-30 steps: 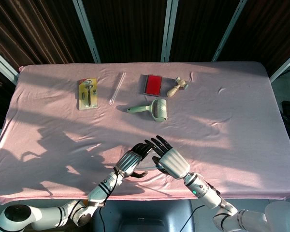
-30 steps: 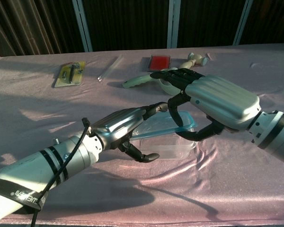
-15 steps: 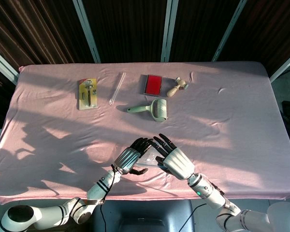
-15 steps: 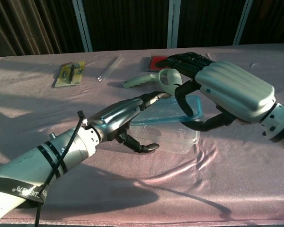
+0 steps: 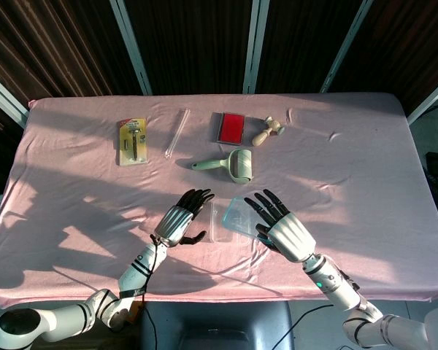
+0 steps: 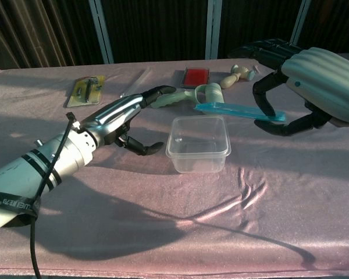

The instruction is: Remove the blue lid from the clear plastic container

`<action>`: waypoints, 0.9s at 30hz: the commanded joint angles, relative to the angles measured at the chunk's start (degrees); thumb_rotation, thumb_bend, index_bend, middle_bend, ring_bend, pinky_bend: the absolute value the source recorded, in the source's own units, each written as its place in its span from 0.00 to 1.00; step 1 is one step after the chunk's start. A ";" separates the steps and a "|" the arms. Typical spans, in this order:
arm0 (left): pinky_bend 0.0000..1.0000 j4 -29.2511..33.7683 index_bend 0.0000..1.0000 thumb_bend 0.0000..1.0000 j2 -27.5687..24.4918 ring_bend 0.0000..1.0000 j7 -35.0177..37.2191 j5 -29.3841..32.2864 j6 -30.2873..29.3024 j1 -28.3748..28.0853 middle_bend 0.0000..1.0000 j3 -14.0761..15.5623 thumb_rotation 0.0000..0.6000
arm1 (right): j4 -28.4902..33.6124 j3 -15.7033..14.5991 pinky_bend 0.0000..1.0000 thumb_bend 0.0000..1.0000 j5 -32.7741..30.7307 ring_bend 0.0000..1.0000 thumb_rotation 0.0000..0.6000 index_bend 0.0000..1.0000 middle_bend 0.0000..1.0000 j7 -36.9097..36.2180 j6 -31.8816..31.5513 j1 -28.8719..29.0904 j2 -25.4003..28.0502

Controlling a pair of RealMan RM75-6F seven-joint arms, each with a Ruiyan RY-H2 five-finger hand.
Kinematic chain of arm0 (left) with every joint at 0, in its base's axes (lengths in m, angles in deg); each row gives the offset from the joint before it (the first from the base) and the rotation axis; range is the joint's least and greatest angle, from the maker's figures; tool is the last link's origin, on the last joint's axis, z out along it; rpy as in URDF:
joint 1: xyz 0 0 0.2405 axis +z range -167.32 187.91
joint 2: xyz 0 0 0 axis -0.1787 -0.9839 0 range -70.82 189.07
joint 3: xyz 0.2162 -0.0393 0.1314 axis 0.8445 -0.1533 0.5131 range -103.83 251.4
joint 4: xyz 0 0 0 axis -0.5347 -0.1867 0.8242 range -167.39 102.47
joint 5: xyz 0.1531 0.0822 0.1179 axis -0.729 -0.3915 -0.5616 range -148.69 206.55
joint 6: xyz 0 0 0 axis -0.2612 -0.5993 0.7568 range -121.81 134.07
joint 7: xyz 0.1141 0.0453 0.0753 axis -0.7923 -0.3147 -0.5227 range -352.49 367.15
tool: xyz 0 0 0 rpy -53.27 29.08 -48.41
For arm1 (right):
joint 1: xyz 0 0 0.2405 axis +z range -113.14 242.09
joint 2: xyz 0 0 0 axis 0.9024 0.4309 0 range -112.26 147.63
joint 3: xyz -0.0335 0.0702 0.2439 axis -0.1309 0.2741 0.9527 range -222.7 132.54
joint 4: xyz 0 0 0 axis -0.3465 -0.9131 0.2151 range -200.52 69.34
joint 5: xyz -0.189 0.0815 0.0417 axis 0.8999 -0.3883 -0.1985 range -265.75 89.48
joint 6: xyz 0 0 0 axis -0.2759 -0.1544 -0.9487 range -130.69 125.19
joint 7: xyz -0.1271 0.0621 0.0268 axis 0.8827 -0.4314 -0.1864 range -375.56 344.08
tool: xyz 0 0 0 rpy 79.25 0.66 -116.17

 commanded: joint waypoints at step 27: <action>0.00 2.48 0.00 0.30 -6.56 0.00 2.73 -1.14 -1.45 3.23 0.00 3.56 1.00 | -9.10 -2.88 0.00 0.30 -7.86 0.00 1.00 0.00 0.00 -4.35 11.85 -2.19 2.44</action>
